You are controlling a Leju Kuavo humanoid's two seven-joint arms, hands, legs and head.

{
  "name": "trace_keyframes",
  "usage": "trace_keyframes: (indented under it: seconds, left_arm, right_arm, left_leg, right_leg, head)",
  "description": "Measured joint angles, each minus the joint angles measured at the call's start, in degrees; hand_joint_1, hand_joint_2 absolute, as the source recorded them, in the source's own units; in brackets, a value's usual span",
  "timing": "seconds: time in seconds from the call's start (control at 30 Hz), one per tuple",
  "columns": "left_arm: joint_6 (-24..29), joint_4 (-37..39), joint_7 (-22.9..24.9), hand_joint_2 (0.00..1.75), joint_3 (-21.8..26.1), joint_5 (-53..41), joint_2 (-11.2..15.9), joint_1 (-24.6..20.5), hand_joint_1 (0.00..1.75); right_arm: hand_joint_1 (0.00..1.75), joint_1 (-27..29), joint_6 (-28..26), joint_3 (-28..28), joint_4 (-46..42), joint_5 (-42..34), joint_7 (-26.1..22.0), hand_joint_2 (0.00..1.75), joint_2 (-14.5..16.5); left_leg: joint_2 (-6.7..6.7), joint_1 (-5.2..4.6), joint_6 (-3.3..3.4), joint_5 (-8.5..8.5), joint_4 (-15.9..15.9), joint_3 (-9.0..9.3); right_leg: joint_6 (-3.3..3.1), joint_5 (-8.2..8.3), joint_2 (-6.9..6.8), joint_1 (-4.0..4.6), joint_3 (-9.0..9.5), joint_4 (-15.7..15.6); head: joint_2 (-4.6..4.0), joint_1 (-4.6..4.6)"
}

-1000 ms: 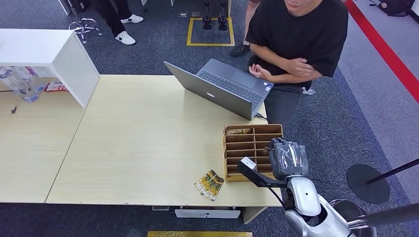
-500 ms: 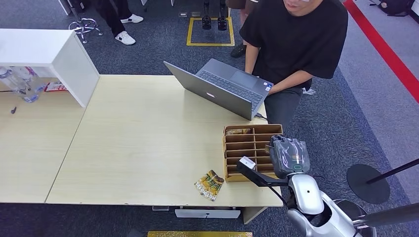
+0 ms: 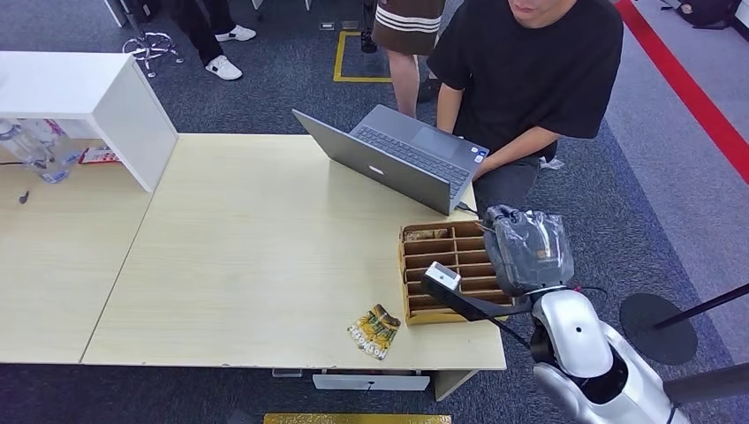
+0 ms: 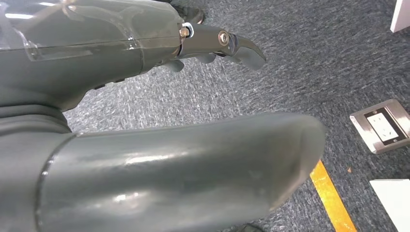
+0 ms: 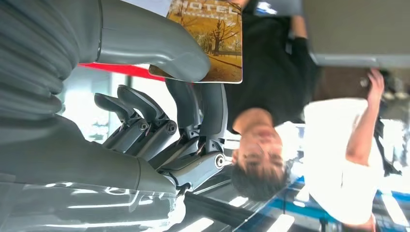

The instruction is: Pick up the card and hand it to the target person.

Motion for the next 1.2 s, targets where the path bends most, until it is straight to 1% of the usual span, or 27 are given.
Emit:
trace_keyframes:
  seconds: [0.1, 0.23, 0.33, 0.6, 0.7, 0.77, 0.83, 0.9, 1.0, 1.13, 1.2]
  left_arm:
    - [-0.01, 0.00, -0.09, 0.00, 0.00, -0.03, 0.00, 0.00, 0.00]
    - [-0.09, 0.00, -0.02, 0.00, 0.00, -0.24, 0.00, -0.04, 0.00]
    - [-0.11, 0.00, 0.07, 0.00, 0.00, -0.28, 0.02, -0.06, 0.00]
    - [-0.11, 0.00, 0.09, 0.00, 0.00, -0.30, 0.04, -0.07, 0.00]
    - [-0.11, 0.00, 0.09, 0.00, 0.00, -0.31, 0.04, -0.07, 0.00]
    - [-0.13, 0.00, 0.09, 0.00, 0.00, -0.44, 0.04, -0.08, 0.00]
    - [-0.28, 0.00, 0.17, 0.00, 0.00, -0.88, 0.04, -0.14, 0.00]
    - [-0.50, 0.00, 0.50, 0.00, 0.00, -1.53, 0.02, -0.40, 0.00]
    - [-0.92, 0.00, 1.20, 0.00, 0.00, -2.44, -0.02, -1.12, 0.00]
    - [-1.44, 0.00, 1.86, 0.00, 0.00, -3.30, -0.02, -1.84, 0.00]
    - [-1.62, 0.00, 2.13, 0.00, 0.00, -3.62, -0.02, -2.12, 0.00]
  right_arm:
    - [1.73, -0.74, -1.74, -0.68, -2.53, -4.28, -0.86, 1.75, -0.24]
    - [1.73, -2.08, -4.90, -2.02, -3.39, -9.53, -2.35, 1.75, -0.31]
    - [1.73, -2.66, -5.73, -2.78, -3.40, -10.51, -2.87, 1.75, -0.44]
    - [1.72, -2.97, -5.86, -3.69, -3.40, -10.80, -2.92, 1.75, -0.62]
    - [1.66, -3.01, -5.92, -3.95, -3.40, -10.88, -2.96, 1.75, -0.62]
    - [1.64, -3.06, -6.65, -4.15, -3.38, -11.84, -3.18, 1.75, -0.62]
    - [1.66, -3.36, -8.69, -4.42, -3.18, -13.98, -3.88, 1.75, -0.61]
    - [1.67, -4.28, -11.42, -4.66, -2.18, -15.54, -4.92, 1.75, -0.60]
    - [1.69, -6.18, -14.32, -4.96, 1.19, -15.76, -6.22, 1.75, -0.59]
    - [1.71, -8.32, -15.73, -5.49, 6.52, -15.57, -6.84, 1.75, -0.58]
    - [1.74, -9.29, -16.61, -5.67, 9.05, -16.71, -6.55, 1.75, -0.57]
  left_leg:
    - [0.00, 0.00, 0.00, 0.00, 0.00, 0.00]
    - [0.00, 0.00, 0.00, 0.00, 0.00, 0.01]
    - [0.00, 0.00, 0.00, 0.00, 0.00, 0.01]
    - [0.00, 0.00, 0.00, 0.00, 0.00, 0.00]
    - [0.00, 0.00, 0.00, 0.00, 0.00, 0.00]
    - [0.00, 0.00, 0.00, 0.00, 0.00, 0.00]
    - [0.00, 0.00, 0.00, 0.00, 0.00, -0.01]
    - [0.00, 0.00, 0.00, 0.00, 0.00, -0.02]
    - [-0.01, 0.00, 0.00, 0.01, 0.00, -0.01]
    - [-0.01, 0.00, 0.00, 0.01, 0.01, -0.02]
    - [-0.02, 0.00, 0.00, 0.01, 0.01, -0.02]
  right_leg:
    - [0.00, 0.00, 0.00, 0.00, 0.00, 0.00]
    - [0.00, 0.00, 0.00, 0.00, 0.00, 0.00]
    - [0.00, 0.00, 0.00, 0.00, 0.00, 0.00]
    - [0.00, 0.00, 0.00, 0.00, 0.00, 0.00]
    - [0.00, 0.00, 0.00, 0.00, 0.00, 0.00]
    - [0.00, 0.00, 0.00, 0.00, 0.00, 0.00]
    - [0.00, 0.00, 0.00, 0.00, 0.00, 0.00]
    - [0.00, 0.00, 0.00, 0.00, 0.00, 0.00]
    - [0.01, 0.01, -0.01, 0.00, 0.01, 0.00]
    - [0.01, 0.01, -0.01, 0.00, 0.01, 0.01]
    - [0.01, 0.01, -0.02, 0.00, 0.01, 0.01]
  head:
    - [0.00, 0.00]
    - [0.00, 0.00]
    - [0.00, -0.01]
    - [0.00, -0.01]
    - [0.00, -0.01]
    - [0.00, 0.00]
    - [0.00, 0.00]
    - [0.00, -0.01]
    - [0.00, 0.00]
    - [0.00, -0.01]
    - [0.00, -0.01]
